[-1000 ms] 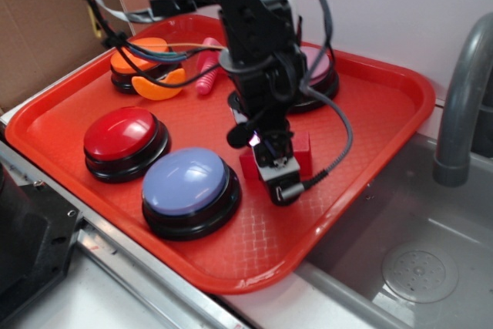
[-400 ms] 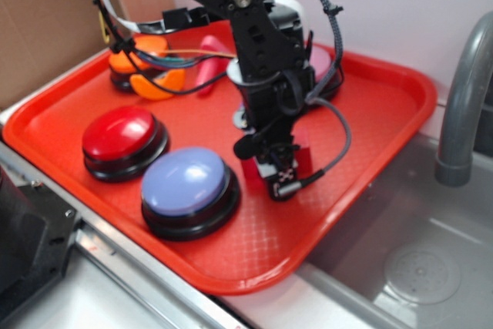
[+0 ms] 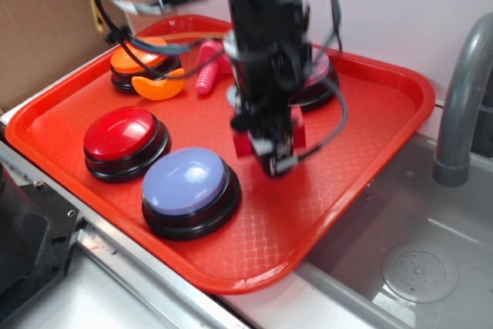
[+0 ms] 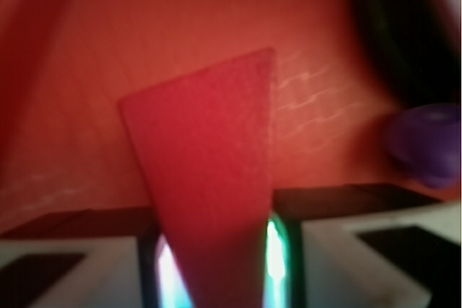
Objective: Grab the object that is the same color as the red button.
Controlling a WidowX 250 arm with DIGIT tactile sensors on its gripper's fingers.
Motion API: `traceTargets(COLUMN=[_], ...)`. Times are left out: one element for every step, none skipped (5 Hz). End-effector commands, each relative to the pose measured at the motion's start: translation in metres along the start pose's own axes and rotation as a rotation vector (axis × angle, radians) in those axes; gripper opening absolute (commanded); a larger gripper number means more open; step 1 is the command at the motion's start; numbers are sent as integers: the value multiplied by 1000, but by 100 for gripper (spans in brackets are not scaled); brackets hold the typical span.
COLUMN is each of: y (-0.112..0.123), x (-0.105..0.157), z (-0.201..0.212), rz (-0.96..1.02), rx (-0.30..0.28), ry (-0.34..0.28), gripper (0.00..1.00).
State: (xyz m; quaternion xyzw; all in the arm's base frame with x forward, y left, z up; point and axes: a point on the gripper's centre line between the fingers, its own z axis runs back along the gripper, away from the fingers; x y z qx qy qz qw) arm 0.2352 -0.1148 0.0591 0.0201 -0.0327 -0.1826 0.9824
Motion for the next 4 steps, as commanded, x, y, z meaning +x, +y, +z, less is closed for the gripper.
traceTargets(y=[44,89,118,133], x=[-8,-34,-56,-59], z=[72,83,87,91], rz=[186,286,360,402], rx=[4,-45,-84,-60], ry=[-73,-78,-57,-14], gripper=[0,0,0,0])
